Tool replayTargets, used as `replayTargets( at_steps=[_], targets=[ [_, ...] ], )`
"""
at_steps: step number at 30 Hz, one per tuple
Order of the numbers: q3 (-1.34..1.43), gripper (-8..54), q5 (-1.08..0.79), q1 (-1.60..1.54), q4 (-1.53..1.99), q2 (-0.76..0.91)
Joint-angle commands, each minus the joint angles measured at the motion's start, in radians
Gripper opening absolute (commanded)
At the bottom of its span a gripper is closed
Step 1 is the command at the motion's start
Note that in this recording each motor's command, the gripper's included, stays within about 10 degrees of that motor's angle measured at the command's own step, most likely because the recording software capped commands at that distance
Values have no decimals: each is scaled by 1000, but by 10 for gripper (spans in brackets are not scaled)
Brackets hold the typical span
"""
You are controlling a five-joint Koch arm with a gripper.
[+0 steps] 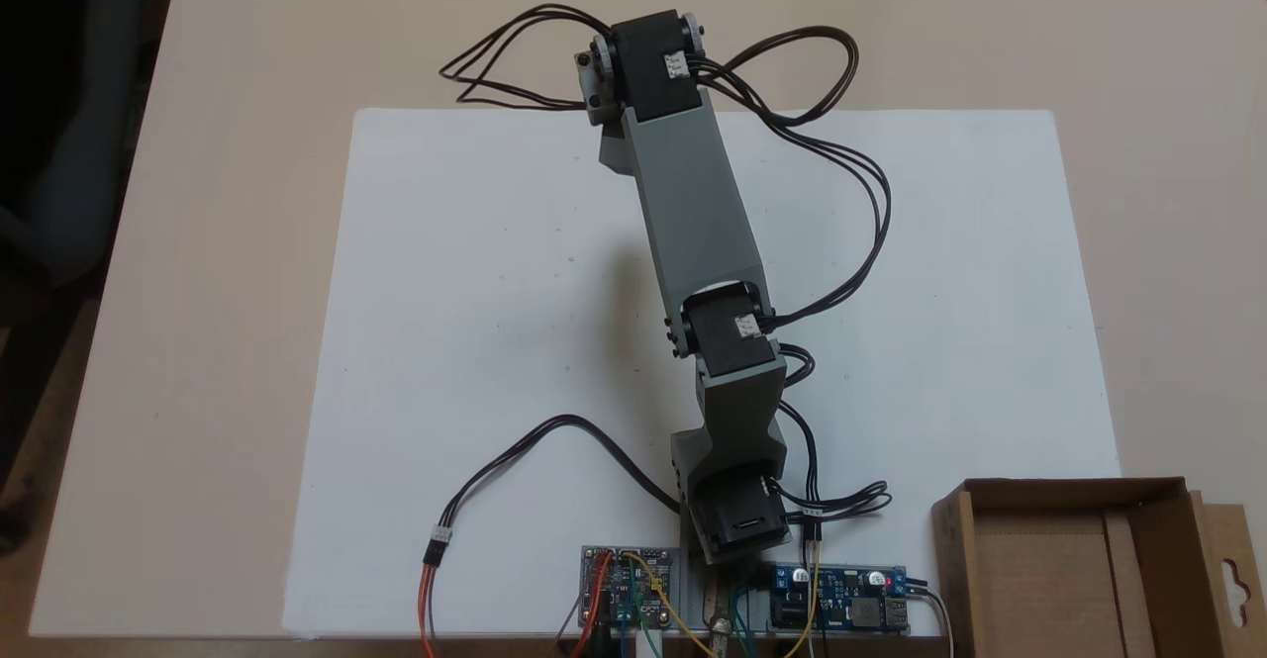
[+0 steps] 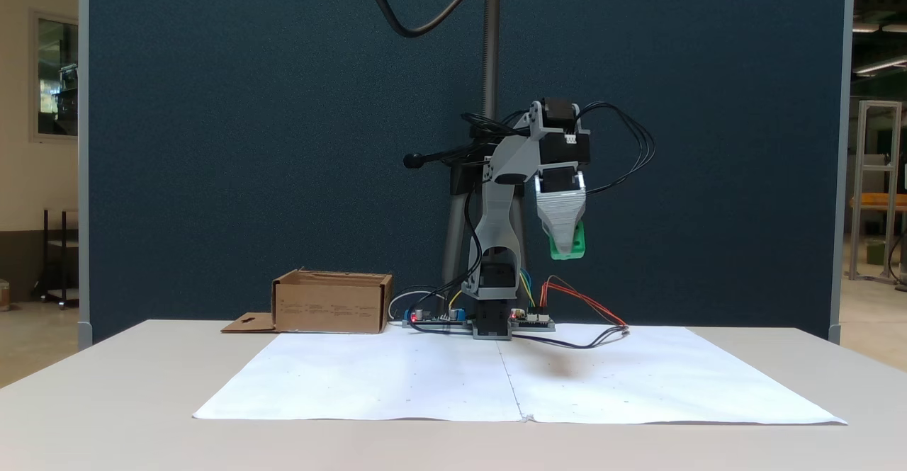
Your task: Grasp a green dice and put it in the bin.
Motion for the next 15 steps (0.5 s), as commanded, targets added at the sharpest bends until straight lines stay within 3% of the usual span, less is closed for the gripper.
replayTargets(
  at_steps=[1, 8, 15],
  targets=[
    [-64, 120, 58, 14, 100, 35],
    [-64, 120, -44, 224, 97, 35],
    [-72, 120, -298, 818, 97, 40]
  ],
)
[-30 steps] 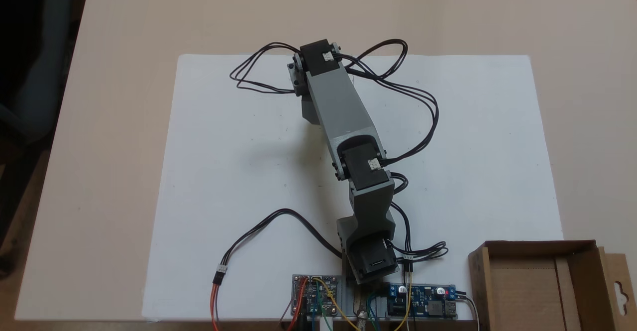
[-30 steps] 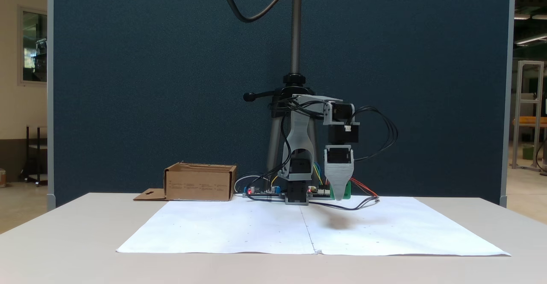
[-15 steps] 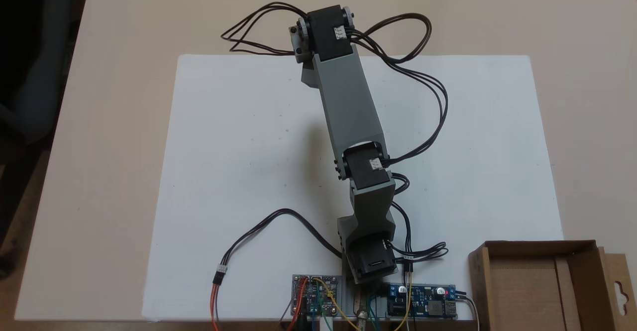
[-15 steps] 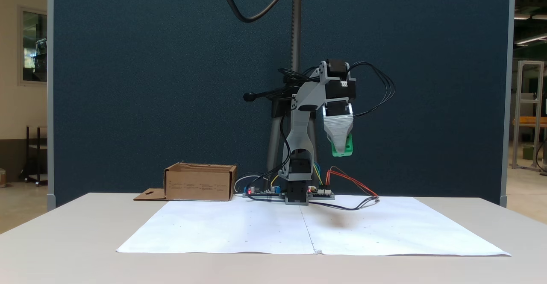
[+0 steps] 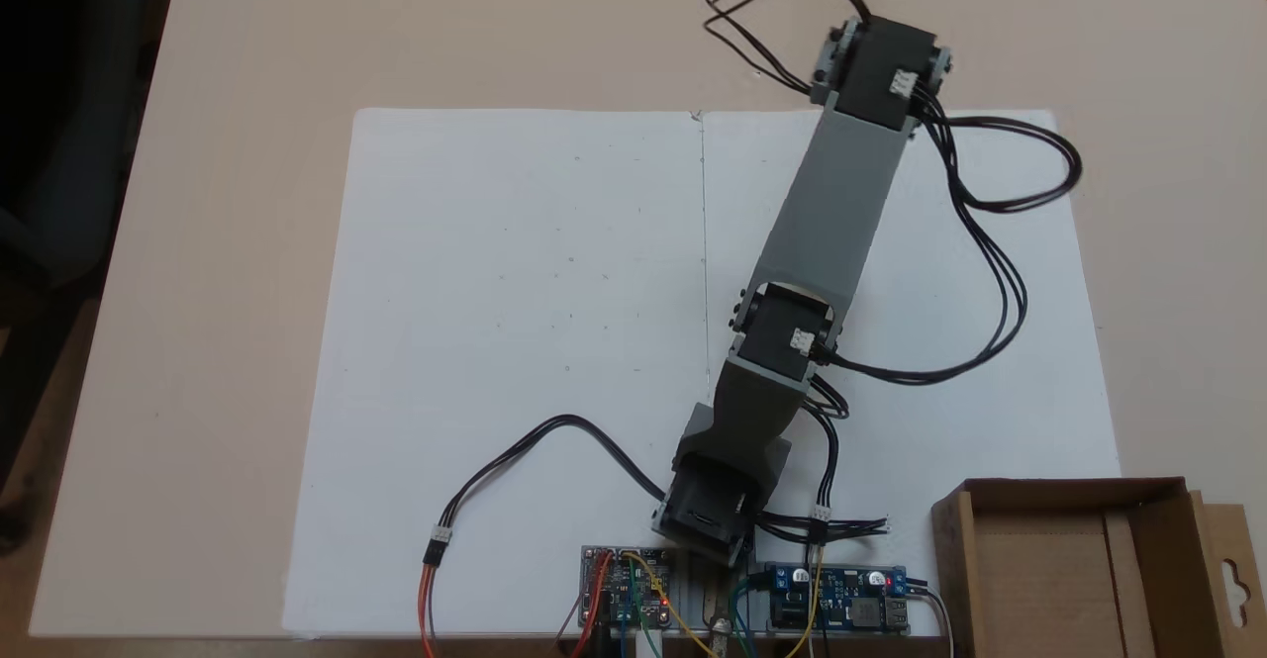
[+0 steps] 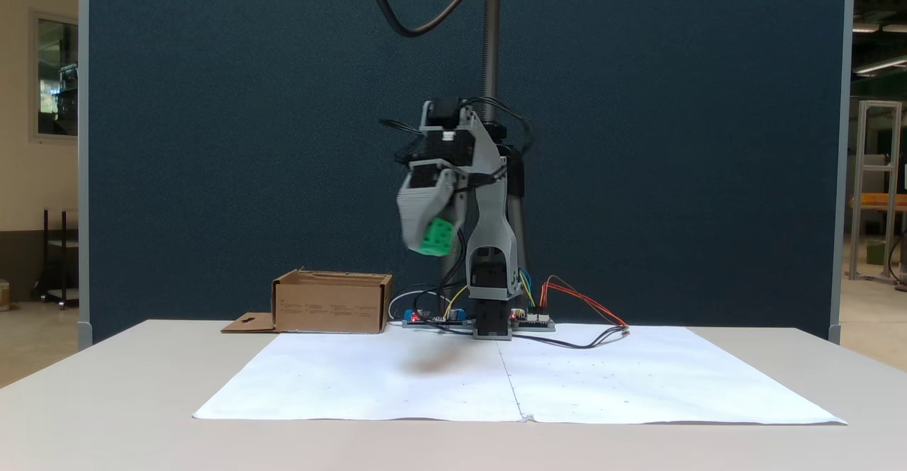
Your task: Grasp a green dice and put it in the bin.
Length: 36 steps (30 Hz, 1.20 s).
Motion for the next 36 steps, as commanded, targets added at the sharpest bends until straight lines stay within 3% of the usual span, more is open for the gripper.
replayTargets(
  at_steps=[1, 26, 36],
  targets=[
    [-60, 120, -95, 114, 86, 40],
    [-149, 120, -591, 1224, 80, 31],
    [-158, 120, -606, 1313, 81, -64]
  ],
)
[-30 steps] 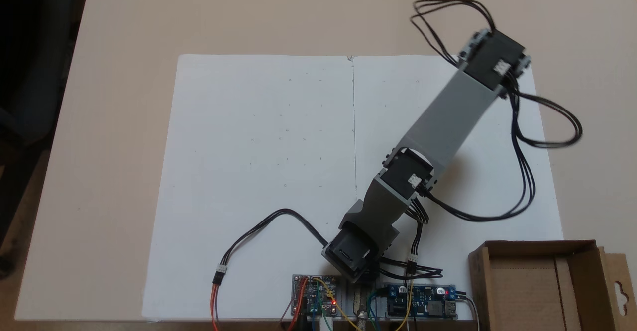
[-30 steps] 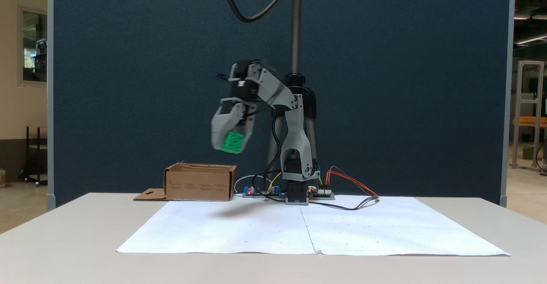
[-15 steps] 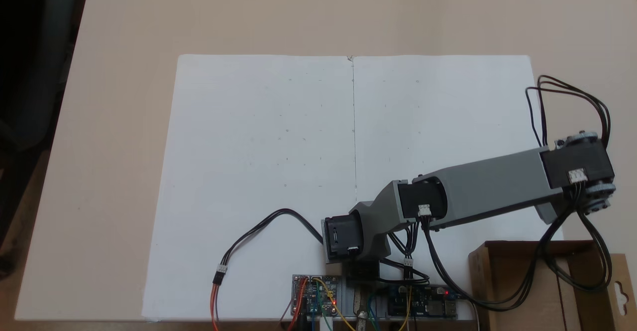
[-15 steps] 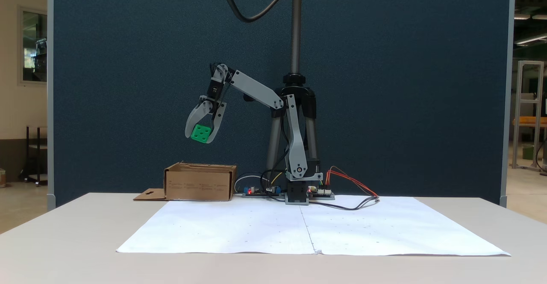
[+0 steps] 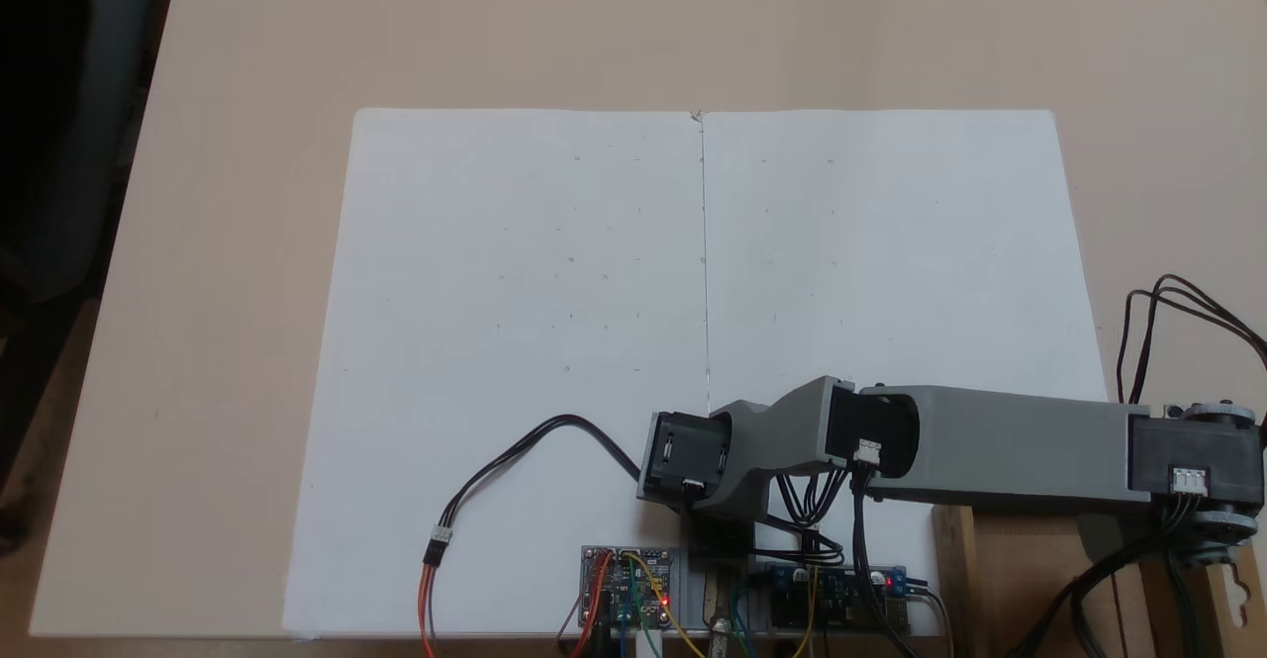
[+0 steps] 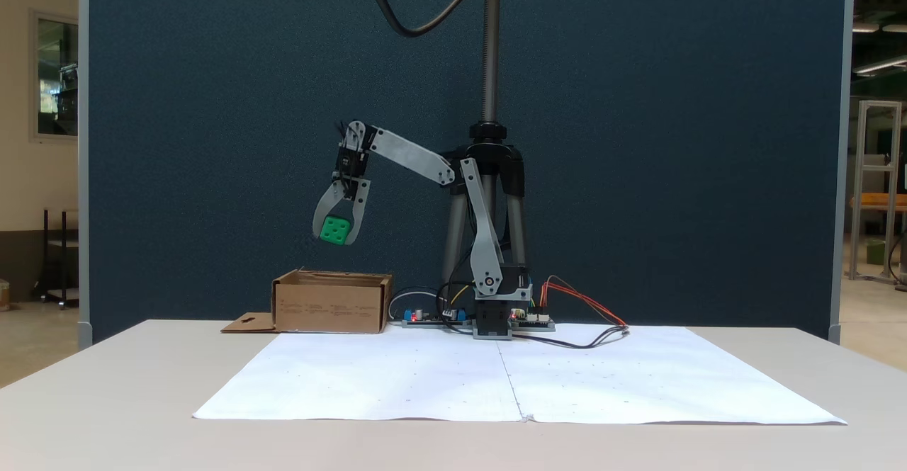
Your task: Grasp a green dice and put it in the bin.
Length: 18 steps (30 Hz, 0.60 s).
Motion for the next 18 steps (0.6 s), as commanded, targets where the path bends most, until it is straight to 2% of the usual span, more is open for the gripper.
replayTargets(
  at_steps=[1, 4, 5, 6, 8, 10, 18],
  targets=[
    [-58, 120, -81, 12, 71, 11],
    [-58, 120, -80, 12, 72, -8],
    [-57, 202, -80, 12, 74, -21],
    [-55, 320, -75, 12, 72, -38],
    [-52, 328, -57, 12, 72, -48],
    [-52, 400, -55, 12, 67, -46],
    [-52, 400, -46, 8, 64, -48]
  ],
)
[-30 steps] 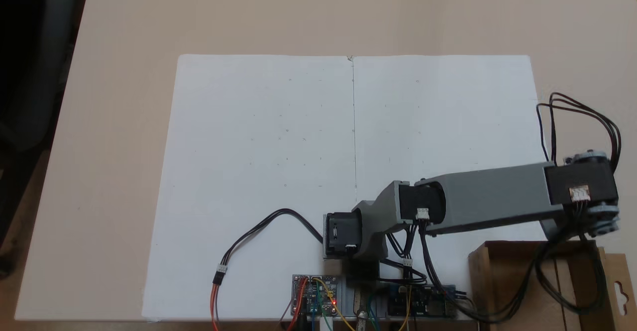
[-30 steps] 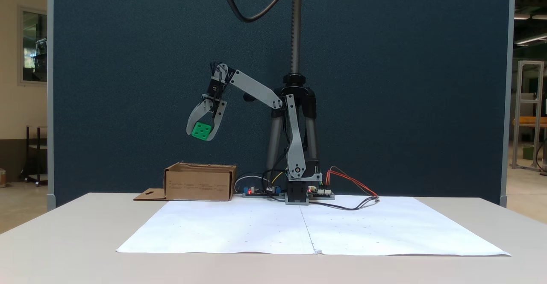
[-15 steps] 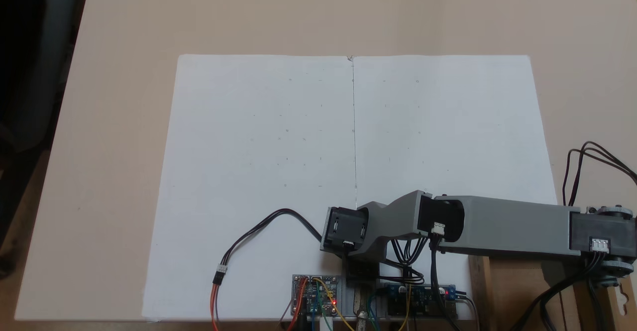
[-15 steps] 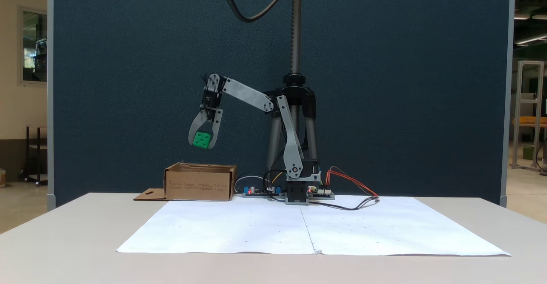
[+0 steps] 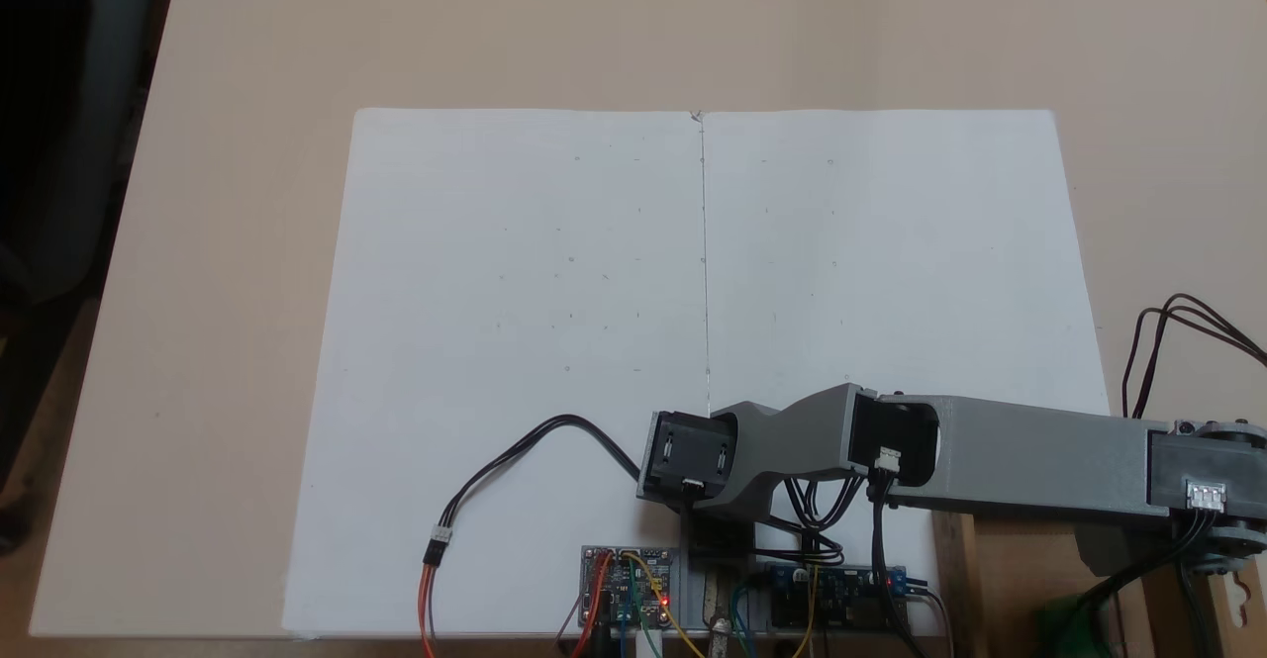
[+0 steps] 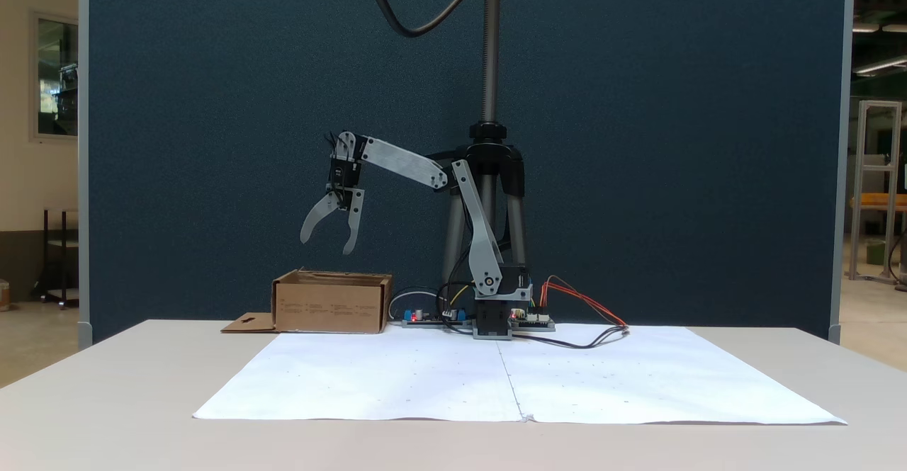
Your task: Grasp a green dice and put it in the bin.
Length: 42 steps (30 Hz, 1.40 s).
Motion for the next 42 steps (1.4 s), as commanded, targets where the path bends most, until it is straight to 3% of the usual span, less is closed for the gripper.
replayTargets(
  at_steps=[1, 12, 23, 42],
  targets=[
    [-51, 400, -40, 2, 61, 25],
    [-49, 401, 74, -106, -11, 92],
    [-49, 419, 267, -589, -12, 252],
    [34, 437, 336, -1351, -123, 324]
  ],
)
